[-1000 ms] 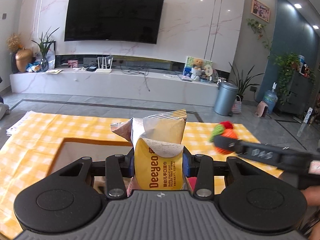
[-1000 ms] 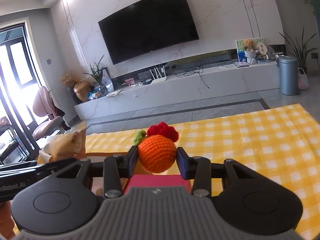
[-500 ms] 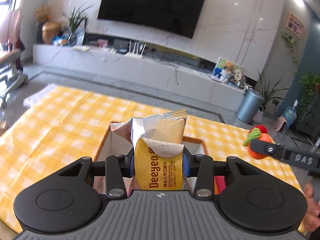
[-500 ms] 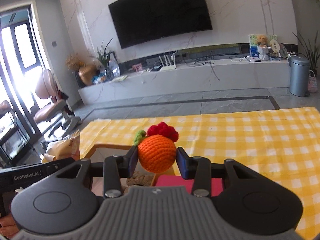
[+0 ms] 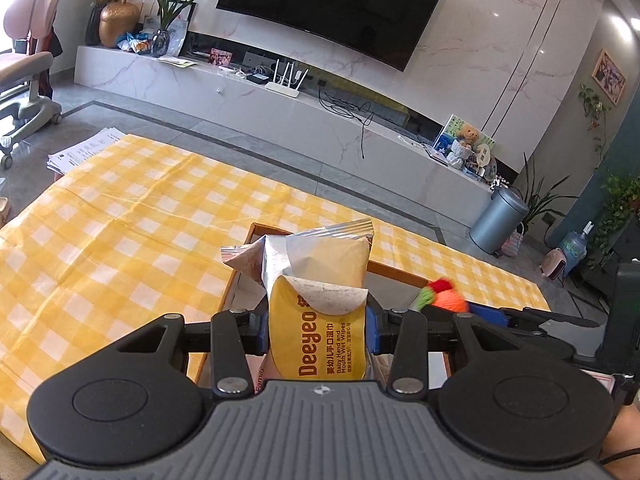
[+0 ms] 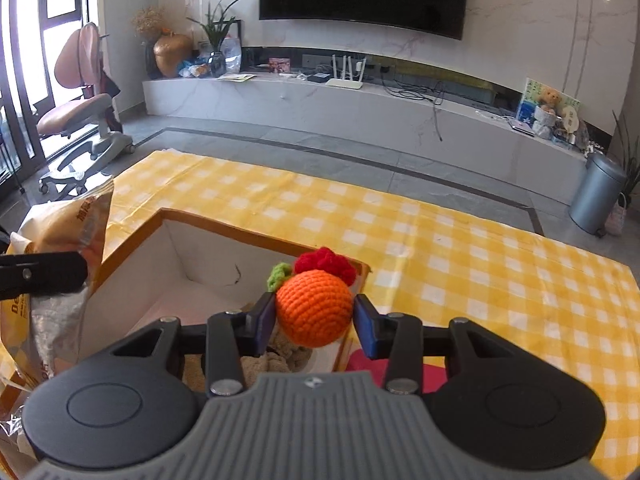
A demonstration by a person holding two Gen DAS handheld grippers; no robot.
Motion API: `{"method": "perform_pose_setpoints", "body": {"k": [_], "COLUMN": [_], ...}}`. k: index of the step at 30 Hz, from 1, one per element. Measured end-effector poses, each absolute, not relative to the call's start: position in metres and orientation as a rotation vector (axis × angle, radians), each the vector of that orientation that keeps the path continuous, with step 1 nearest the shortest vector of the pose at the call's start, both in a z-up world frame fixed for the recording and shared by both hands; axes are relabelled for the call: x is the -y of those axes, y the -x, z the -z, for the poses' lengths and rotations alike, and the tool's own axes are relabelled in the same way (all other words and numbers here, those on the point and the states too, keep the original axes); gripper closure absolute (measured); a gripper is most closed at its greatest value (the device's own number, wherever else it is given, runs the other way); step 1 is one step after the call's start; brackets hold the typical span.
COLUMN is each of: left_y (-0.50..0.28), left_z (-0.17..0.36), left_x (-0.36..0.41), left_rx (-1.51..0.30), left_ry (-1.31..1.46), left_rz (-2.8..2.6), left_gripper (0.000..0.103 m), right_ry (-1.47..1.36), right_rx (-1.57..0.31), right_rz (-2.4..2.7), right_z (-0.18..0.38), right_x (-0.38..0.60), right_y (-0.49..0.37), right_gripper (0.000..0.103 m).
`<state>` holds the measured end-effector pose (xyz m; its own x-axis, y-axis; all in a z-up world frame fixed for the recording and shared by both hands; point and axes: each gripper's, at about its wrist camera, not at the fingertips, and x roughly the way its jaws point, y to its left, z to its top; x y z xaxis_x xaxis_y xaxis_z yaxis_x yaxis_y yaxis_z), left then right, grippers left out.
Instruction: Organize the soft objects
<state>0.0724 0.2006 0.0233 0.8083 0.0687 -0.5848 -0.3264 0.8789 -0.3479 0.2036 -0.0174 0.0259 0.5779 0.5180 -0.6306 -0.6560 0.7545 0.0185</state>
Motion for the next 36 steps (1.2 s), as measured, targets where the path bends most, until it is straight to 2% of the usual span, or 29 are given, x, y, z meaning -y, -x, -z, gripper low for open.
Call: {"method": "perform_pose_setpoints", "body": {"k": [1, 2, 3, 17, 19, 21, 22, 25, 36], "left_y": [-0.073, -0.075, -0.077, -0.119, -0.122, -0.124, -0.123, -0.119, -0.097], "left_z": [-0.023, -0.022, -0.021, -0.001, -0.003, -0.001, -0.001, 0.0, -0.031], "left_x": [-0.2, -0.2, -0.199, -0.189, -0.182, -0.173, -0.169, -0.156, -0.135], "left_rx": [-0.601, -0.605, -0.605, -0.632, -0.624, -0.616, -0.595, -0.575, -0.497], "left_ry": [0.455, 0.449, 0.436, 0.285, 0.241, 0.175, 0.138, 0.059, 0.103], "left_rz": [-0.221, -0.22, -0.218, -0.281, -0.304, -0.334, -0.354, -0.378, -0.28], "left_gripper": [0.055, 0.055, 0.055, 0.054, 0.046, 0.011, 0.009, 0.009, 0.009], "right_ry": [0.231, 0.229, 0.221, 0.023, 0.013, 0.016, 0.016, 0.008, 0.0], "right_rx": [-0.657, -0.646, -0.626, -0.637, -0.649, -0.66, -0.661, -0.656, -0.598], "right_rz": [-0.683, -0.659, -0.646, -0.683, -0.687, -0.685, -0.687, -0.698, -0.696], "right_z": [-0.025, -0.025, -0.025, -0.032, -0.031, -0.03, -0.03, -0.035, -0.052], "right_x": [0.015, 0.016, 0.018, 0.06, 0.061, 0.063, 0.064, 0.069, 0.083], "right_y": [-0.203, -0.203, -0.202, -0.205, -0.206, -0.207, -0.206, -0.204, -0.19], "right_gripper": [0.037, 0.028, 0.024, 0.02, 0.02, 0.02, 0.02, 0.02, 0.02]}}
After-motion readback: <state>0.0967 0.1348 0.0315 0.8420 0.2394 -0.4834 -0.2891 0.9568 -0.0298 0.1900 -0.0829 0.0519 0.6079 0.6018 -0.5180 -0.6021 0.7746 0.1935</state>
